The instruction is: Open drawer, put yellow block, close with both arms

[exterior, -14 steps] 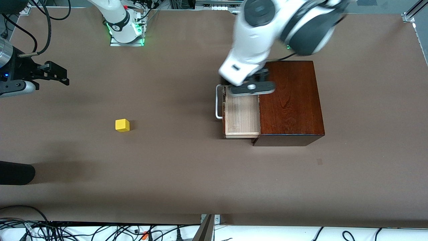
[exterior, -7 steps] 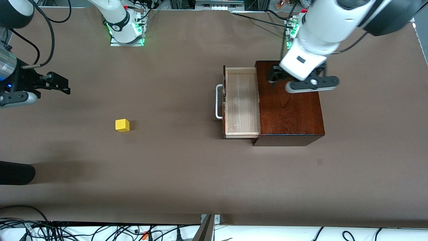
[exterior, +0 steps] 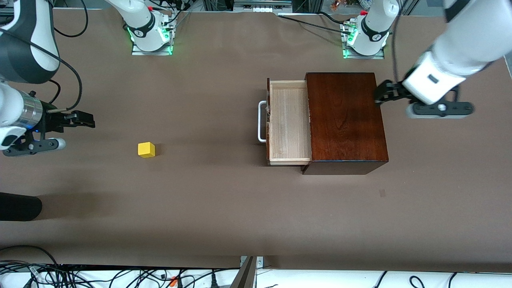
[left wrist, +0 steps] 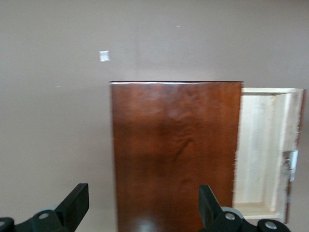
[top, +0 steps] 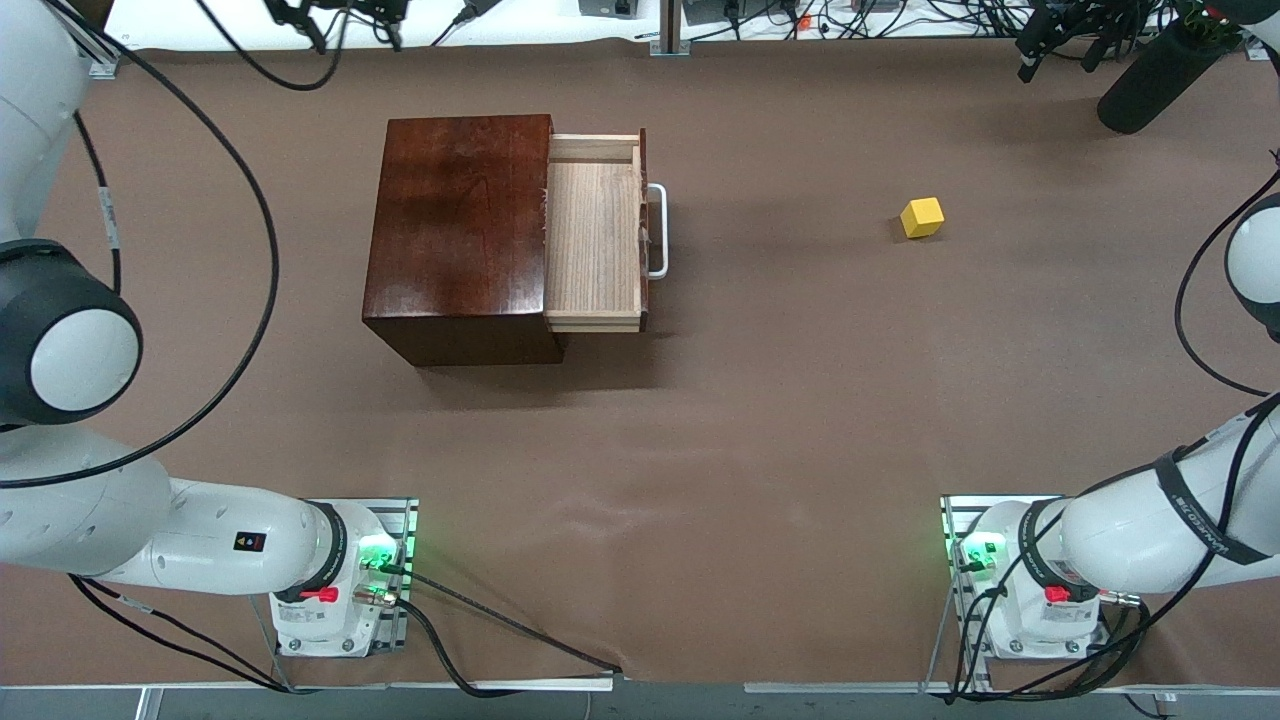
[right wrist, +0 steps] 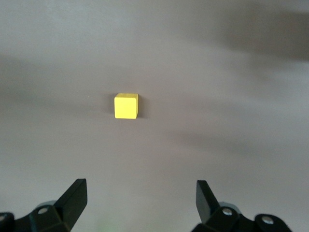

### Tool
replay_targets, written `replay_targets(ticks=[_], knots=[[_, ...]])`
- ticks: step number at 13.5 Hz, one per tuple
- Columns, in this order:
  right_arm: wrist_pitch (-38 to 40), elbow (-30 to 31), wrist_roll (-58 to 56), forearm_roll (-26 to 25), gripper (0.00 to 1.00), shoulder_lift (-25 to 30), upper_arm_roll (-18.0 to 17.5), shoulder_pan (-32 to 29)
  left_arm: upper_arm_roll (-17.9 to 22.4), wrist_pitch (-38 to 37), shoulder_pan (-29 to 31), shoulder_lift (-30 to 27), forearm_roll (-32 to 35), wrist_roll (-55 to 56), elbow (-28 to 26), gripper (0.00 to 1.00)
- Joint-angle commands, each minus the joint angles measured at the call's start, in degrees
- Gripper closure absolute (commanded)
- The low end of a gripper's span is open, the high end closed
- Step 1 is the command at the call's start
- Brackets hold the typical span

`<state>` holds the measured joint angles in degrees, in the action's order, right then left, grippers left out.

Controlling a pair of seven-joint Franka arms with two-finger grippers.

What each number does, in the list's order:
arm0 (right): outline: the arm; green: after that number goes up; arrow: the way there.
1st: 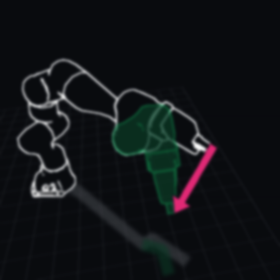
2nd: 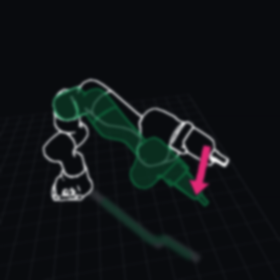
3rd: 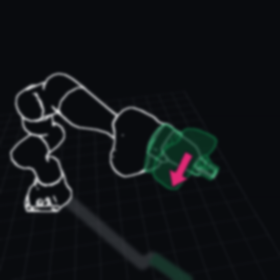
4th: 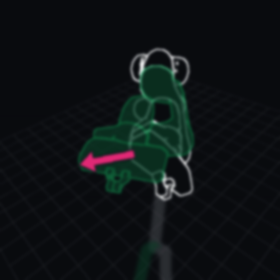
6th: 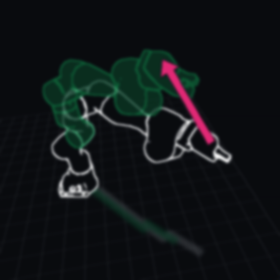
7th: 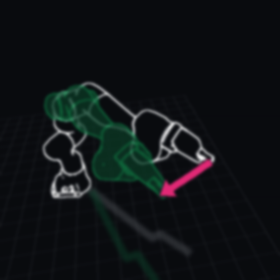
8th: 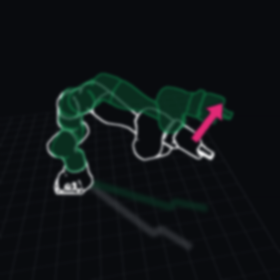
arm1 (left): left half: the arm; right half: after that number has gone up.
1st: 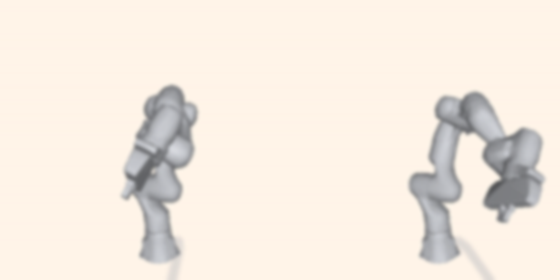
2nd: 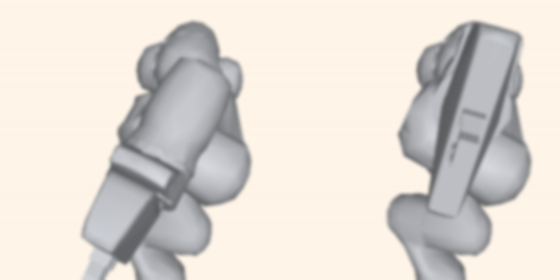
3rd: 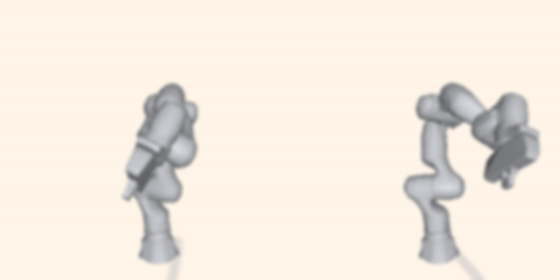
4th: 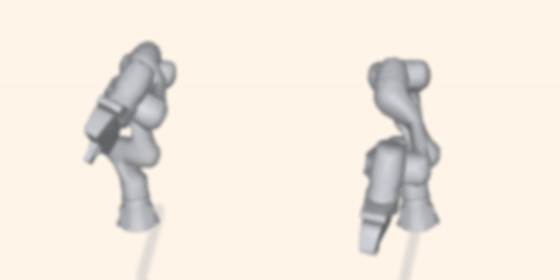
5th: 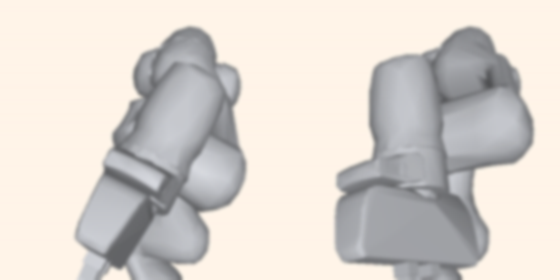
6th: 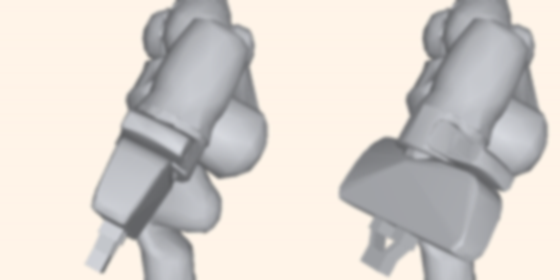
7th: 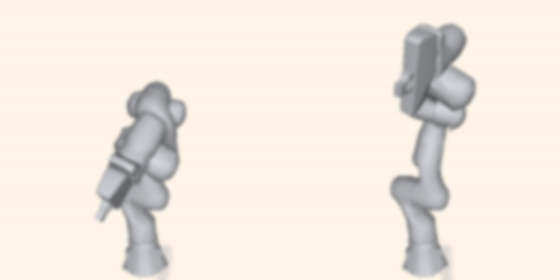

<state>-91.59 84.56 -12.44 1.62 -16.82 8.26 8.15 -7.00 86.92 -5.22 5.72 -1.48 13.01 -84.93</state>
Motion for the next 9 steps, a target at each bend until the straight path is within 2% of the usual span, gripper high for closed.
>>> replay_targets(ticks=[1,5,7,9], knots=[[-5.9,6.3,-2.3,2.6,0.00,1.0,-0.5,-0.5,4.4,0.1,-0.6,-3.8,-1.6,-6.7,-3.8,0.00],[-14.8,14.2,-2.1,3.1,0.00,0.9,-0.7,-0.3,9.1,-0.6,-1.1,-3.9,-1.6,-11.9,-3.8,0.00],[-19.7,17.5,-1.0,3.2,0.00,0.2,-1.0,0.5,10.0,-0.6,-1.1,-3.7,-1.6,-13.6,-3.7,0.00],[-28.3,22.5,-0.7,3.1,0.00,-1.4,-1.0,1.3,9.9,-0.4,-1.1,-3.6,-1.4,-13.8,-3.6,0.00]])
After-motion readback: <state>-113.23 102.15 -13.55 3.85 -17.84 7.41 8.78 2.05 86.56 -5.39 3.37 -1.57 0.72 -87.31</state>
